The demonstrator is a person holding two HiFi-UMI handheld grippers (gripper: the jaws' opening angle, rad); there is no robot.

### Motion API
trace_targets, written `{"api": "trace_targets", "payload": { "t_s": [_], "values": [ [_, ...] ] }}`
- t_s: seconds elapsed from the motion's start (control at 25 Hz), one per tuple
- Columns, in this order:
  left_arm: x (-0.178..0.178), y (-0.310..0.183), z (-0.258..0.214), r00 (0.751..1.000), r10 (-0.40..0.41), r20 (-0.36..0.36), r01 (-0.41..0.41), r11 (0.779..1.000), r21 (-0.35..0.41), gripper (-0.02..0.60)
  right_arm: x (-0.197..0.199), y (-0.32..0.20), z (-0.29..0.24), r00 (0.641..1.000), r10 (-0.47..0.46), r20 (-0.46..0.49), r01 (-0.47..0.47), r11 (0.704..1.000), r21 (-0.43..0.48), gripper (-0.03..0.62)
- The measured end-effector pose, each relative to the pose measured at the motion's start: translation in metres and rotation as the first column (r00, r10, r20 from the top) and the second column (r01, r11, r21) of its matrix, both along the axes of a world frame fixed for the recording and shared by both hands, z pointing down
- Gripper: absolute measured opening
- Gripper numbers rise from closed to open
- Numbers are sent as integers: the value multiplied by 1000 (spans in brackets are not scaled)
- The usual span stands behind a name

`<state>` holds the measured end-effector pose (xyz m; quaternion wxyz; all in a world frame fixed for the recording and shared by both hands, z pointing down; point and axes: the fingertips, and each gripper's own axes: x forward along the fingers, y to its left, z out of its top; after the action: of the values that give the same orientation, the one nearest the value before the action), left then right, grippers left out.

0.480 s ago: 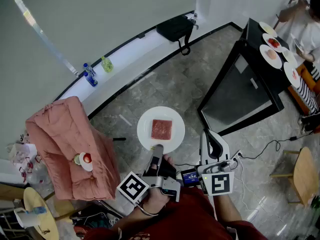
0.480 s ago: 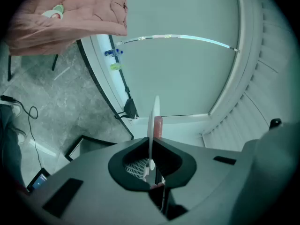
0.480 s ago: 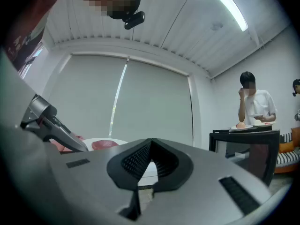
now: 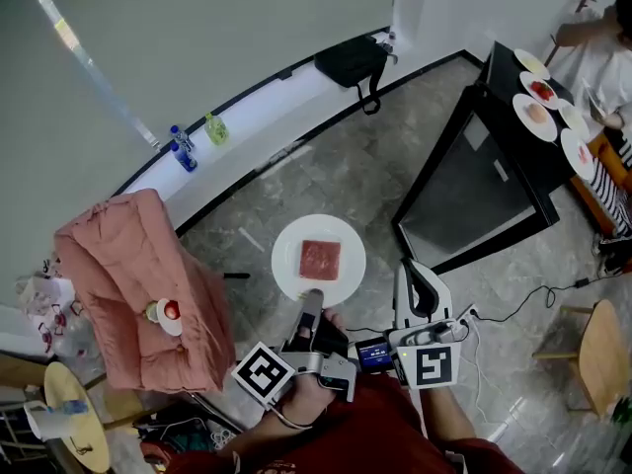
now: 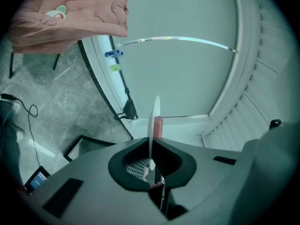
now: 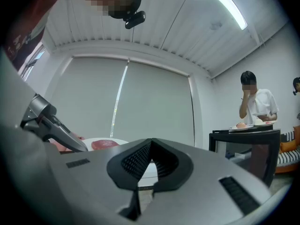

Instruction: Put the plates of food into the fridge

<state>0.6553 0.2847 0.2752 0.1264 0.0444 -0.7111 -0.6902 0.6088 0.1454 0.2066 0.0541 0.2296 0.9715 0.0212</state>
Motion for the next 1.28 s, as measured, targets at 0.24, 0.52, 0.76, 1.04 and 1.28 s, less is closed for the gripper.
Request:
{"api": "trace_targets", "payload": {
  "t_s": [0.24, 0.52, 0.76, 1.04, 1.28],
  "values": [
    [4, -8, 1, 1000, -29, -6, 29, 1000, -5, 17, 3, -9, -1, 999, -39, 12, 39, 999, -6, 11],
    [10, -17, 4, 998, -66, -8, 66, 998, -14, 17, 1, -31, 3, 999, -42, 13, 42, 999, -6, 11],
    [9, -23, 6, 997, -73, -12, 72, 997, -10, 17, 0, -42, 9, 1000, -29, -13, 28, 1000, -1, 11],
    [-9, -24, 11, 998, -58, -14, 58, 998, -6, 17, -14, -43, 13, 1000, -20, -15, 21, 1000, 6, 11],
    [-35, -13, 10, 999, -50, -10, 50, 999, 7, 17, -35, -34, 13, 1000, -14, -18, 14, 1000, 24, 11]
  ]
}}
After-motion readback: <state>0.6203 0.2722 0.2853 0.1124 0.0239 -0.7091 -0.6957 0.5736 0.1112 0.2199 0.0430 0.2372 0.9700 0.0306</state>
